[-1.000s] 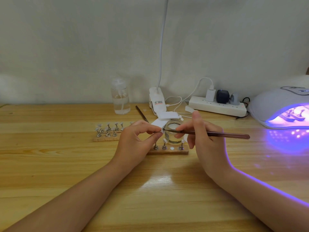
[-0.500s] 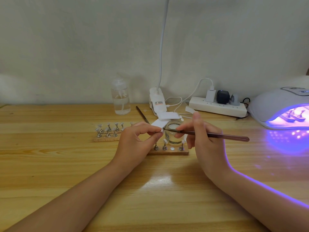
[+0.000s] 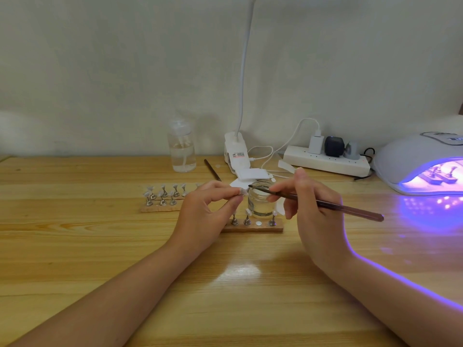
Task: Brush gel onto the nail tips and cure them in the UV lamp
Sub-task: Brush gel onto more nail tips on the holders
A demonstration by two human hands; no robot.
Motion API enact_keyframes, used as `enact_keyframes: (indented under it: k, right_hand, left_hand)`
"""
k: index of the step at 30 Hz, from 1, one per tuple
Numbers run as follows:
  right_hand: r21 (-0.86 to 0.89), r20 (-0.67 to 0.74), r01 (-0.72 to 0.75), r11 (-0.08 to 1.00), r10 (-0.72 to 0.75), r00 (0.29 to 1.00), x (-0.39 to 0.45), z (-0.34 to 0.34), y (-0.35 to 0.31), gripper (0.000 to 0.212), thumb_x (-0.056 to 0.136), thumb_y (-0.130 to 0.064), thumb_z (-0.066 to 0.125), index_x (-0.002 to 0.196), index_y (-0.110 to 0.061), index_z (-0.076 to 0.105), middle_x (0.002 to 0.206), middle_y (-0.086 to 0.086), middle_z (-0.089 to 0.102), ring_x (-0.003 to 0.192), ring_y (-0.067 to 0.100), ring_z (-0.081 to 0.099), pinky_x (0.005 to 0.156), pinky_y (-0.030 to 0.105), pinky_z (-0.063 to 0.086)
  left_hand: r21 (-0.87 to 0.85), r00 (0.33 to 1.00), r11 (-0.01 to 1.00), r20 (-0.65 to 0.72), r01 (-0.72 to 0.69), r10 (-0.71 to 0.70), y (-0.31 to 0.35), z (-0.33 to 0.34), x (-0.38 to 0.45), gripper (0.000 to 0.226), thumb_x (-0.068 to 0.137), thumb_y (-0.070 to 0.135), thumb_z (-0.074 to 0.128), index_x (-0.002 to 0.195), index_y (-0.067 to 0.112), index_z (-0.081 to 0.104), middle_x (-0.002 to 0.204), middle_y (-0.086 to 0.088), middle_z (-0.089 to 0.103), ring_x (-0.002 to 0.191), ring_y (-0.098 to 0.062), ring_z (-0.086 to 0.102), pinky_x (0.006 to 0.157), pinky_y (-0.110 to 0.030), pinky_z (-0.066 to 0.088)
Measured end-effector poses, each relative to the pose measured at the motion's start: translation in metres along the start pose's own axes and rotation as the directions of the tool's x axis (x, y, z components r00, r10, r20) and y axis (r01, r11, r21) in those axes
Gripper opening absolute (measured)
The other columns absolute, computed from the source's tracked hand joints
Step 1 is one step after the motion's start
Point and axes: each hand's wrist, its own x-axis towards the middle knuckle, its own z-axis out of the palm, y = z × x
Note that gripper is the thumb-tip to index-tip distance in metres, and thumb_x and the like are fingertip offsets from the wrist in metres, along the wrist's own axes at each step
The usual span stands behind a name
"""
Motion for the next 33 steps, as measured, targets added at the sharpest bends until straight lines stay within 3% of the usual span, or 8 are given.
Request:
enact_keyframes:
  k: [6,12,20,26,29,33]
  right_hand:
    - [-0.040,0.056,0.032,0.999,-0.030,0.998,0.0008,0.0014,0.0040,0.036,0.086,-0.036,0.041,0.071,-0.019,0.068,0.064,-0.006,0.066,0.046,0.002,0.046,0.048,0.013,0.041]
    - [-0.031,0.068,0.003,1.000,-0.001,0.998,0.0000,0.0022,0.0040,0.037,0.083,-0.038,0.042,0.071,-0.016,0.069,0.063,-0.008,0.067,0.052,-0.001,0.055,0.054,0.012,0.042]
    - [0.035,0.011,-0.013,0.999,0.013,1.000,-0.0006,0.0005,0.0010,0.048,0.083,-0.039,0.039,0.061,-0.005,0.067,0.051,0.000,0.063,0.041,0.002,0.047,0.045,0.014,0.037]
    - [0.014,0.036,0.001,1.000,-0.001,0.999,0.0033,0.0033,0.0053,0.037,0.083,-0.039,0.042,0.067,-0.018,0.068,0.061,-0.005,0.068,0.049,-0.001,0.054,0.053,0.010,0.041]
    - [0.023,0.043,0.007,1.000,-0.008,0.999,0.0031,0.0028,0.0073,0.040,0.086,-0.038,0.043,0.066,-0.014,0.068,0.057,-0.002,0.066,0.048,-0.001,0.056,0.056,0.007,0.040]
    - [0.027,0.036,0.014,1.000,-0.015,0.999,0.0025,0.0005,0.0080,0.047,0.091,-0.032,0.040,0.060,-0.009,0.067,0.051,0.003,0.063,0.043,0.000,0.052,0.052,0.008,0.038]
  left_hand:
    - [0.064,0.998,0.997,0.043,-0.048,0.045,-0.0030,0.0018,0.0006,0.016,0.082,0.005,0.064,0.095,0.011,0.071,0.079,0.012,0.061,0.080,0.006,0.055,0.076,-0.004,0.037]
    - [0.090,0.996,0.993,0.058,-0.080,0.075,-0.0055,0.0022,0.0010,0.016,0.083,0.005,0.063,0.096,0.008,0.071,0.079,0.014,0.060,0.080,0.006,0.055,0.076,-0.004,0.037]
    - [0.096,0.994,0.992,0.075,-0.081,0.074,-0.0067,0.0022,0.0018,0.017,0.084,0.003,0.061,0.095,0.012,0.071,0.081,0.016,0.061,0.080,0.008,0.055,0.075,-0.002,0.037]
    - [0.089,0.989,0.991,0.116,-0.101,0.091,-0.0053,0.0021,0.0013,0.023,0.086,0.001,0.057,0.092,0.020,0.068,0.084,0.016,0.061,0.081,0.011,0.053,0.075,-0.003,0.037]
    - [0.096,0.991,0.991,0.108,-0.088,0.078,-0.0059,0.0025,0.0011,0.019,0.086,0.001,0.058,0.093,0.015,0.069,0.081,0.016,0.060,0.079,0.011,0.053,0.074,-0.002,0.036]
    - [0.100,0.993,0.993,0.105,-0.066,0.056,-0.0071,0.0022,0.0014,0.023,0.087,0.002,0.057,0.091,0.022,0.067,0.085,0.006,0.064,0.077,-0.002,0.055,0.072,-0.008,0.041]
